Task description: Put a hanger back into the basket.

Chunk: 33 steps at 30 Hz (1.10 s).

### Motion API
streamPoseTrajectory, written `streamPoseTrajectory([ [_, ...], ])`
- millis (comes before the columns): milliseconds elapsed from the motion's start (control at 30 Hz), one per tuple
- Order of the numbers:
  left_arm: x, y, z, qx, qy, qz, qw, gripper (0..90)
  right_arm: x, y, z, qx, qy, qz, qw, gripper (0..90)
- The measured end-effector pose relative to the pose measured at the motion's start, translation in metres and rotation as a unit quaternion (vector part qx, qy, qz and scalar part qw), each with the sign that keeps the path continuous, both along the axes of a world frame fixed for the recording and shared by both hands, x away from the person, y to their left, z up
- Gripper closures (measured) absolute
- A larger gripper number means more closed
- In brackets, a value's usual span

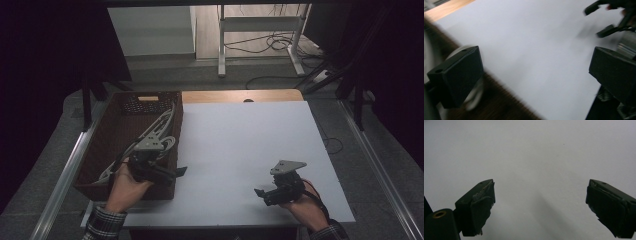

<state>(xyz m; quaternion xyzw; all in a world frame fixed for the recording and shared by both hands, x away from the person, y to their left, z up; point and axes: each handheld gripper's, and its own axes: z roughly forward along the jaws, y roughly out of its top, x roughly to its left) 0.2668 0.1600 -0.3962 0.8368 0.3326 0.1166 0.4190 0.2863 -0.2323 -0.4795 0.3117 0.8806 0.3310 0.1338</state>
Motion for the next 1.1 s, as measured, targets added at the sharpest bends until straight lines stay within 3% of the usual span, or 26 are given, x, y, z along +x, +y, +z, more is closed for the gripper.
streamPoseTrajectory([
  [133, -0.005, -0.022, -0.005, -0.021, -0.009, -0.015, 0.9996, 0.3, 0.0, 0.0, 0.0, -0.001, -0.003, 0.002, 1.0, 9.2],
  [333, -0.015, -0.05, -0.013, -0.03, -0.021, -0.033, 0.9988, 0.0, -0.001, -0.001, 0.001, 0.001, -0.004, 0.004, 1.0, 9.2],
  [467, -0.023, -0.067, -0.025, -0.054, -0.019, -0.041, 0.9975, 0.1, -0.002, -0.001, 0.002, 0.005, -0.008, 0.003, 1.0, 9.2],
  [633, -0.033, -0.086, -0.047, -0.063, -0.005, -0.056, 0.9964, 0.1, -0.004, -0.003, 0.006, 0.012, -0.021, 0.006, 0.9997, 9.2],
  [733, -0.039, -0.097, -0.065, -0.056, 0.003, -0.063, 0.9964, 0.0, -0.005, -0.004, 0.008, 0.017, -0.027, 0.006, 0.9995, 9.2],
  [833, -0.044, -0.104, -0.086, -0.035, 0.015, -0.064, 0.9972, 0.0, -0.005, -0.005, 0.009, 0.018, -0.03, 0.007, 0.9994, 9.2],
  [933, -0.043, -0.108, -0.108, -0.009, 0.039, -0.065, 0.9971, 0.0, -0.006, -0.004, 0.008, 0.015, -0.031, 0.012, 0.9994, 9.2],
  [1033, -0.04, -0.107, -0.115, 0.009, 0.047, -0.065, 0.9967, 0.0, -0.007, -0.002, 0.008, 0.011, -0.029, 0.014, 0.9994, 9.2],
  [1100, -0.039, -0.106, -0.113, 0.005, 0.041, -0.062, 0.9972, 0.0, -0.006, -0.002, 0.007, 0.009, -0.029, 0.017, 0.9994, 9.2],
])
